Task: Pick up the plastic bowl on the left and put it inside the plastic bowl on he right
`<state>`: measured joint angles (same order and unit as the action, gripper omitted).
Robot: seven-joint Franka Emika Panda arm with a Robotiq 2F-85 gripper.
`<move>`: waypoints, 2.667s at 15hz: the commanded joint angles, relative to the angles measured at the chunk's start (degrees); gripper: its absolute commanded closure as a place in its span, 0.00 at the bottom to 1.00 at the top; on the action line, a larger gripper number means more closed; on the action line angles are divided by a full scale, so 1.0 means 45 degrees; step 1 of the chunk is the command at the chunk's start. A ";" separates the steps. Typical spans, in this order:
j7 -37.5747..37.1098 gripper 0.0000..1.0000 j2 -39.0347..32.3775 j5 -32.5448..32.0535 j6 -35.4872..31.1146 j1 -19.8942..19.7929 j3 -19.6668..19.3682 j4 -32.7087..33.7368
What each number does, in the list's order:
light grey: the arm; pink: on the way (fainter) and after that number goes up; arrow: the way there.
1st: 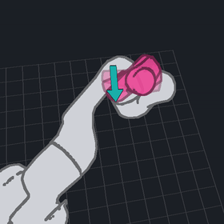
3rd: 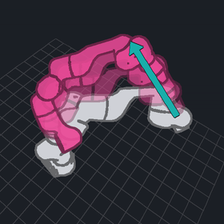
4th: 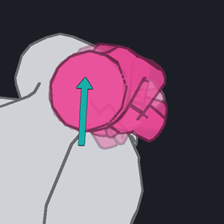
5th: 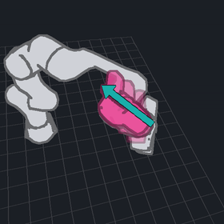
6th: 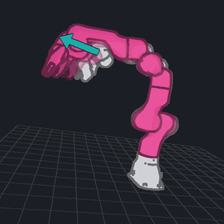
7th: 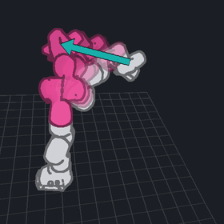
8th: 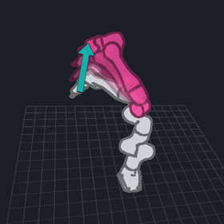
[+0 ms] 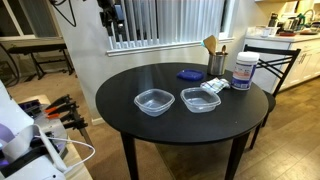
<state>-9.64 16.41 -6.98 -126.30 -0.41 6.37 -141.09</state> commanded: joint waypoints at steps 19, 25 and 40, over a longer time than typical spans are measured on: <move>0.0076 0.00 -0.5046 -0.0261 -0.2049 0.0165 -0.1176 0.2579; -0.0488 0.00 -0.5240 -0.0965 -0.2922 0.0262 -0.1267 0.2406; 0.0140 0.00 -0.9143 -0.0875 -0.8349 -0.0147 -0.3202 0.1489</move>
<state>-10.31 -21.74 -12.62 -158.99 -0.04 -7.25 -134.46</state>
